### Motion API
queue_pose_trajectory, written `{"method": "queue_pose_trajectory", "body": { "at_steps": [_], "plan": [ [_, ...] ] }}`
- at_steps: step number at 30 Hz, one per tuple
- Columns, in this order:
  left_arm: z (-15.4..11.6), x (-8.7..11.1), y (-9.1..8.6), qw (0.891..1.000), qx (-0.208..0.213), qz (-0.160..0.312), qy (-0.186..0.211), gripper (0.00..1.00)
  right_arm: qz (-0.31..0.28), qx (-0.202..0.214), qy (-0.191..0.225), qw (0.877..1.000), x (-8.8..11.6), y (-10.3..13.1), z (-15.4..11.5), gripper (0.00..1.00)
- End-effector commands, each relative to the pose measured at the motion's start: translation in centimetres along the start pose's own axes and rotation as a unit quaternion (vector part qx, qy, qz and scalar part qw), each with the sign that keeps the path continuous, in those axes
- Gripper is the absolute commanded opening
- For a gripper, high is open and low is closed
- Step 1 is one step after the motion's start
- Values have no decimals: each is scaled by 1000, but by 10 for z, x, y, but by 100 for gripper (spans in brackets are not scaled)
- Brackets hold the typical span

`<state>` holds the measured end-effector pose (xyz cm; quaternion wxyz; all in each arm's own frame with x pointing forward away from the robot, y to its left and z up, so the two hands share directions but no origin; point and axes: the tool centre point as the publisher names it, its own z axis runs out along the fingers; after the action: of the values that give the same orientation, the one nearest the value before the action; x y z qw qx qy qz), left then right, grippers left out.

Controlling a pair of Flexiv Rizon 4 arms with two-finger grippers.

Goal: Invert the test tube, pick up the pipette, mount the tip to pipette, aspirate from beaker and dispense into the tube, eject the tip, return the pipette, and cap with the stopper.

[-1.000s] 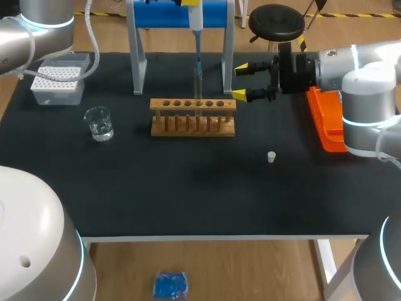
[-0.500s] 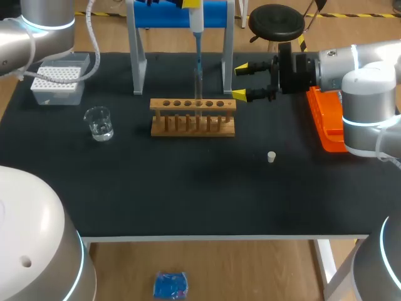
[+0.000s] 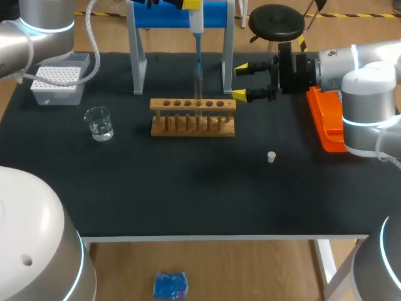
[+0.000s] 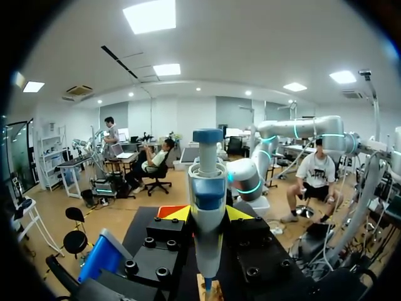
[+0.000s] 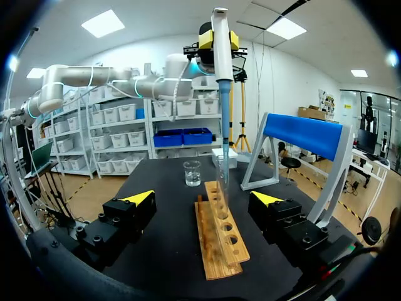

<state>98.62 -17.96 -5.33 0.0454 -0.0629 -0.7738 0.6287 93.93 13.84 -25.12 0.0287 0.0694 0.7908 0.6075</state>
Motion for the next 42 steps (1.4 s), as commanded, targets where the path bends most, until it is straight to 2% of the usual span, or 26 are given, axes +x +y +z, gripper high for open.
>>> {"method": "queue_pose_trajectory", "body": {
  "at_steps": [1,24,42],
  "plan": [
    [0,5,0,1000,-6,-3,-3,0,0,1,0,1000,0,0,0,100],
    [3,7,-1,1000,-19,9,-7,0,0,1,0,1000,0,0,0,100],
    [4,7,11,1000,-11,9,-13,0,0,1,0,1000,0,0,0,100]
  ]
}}
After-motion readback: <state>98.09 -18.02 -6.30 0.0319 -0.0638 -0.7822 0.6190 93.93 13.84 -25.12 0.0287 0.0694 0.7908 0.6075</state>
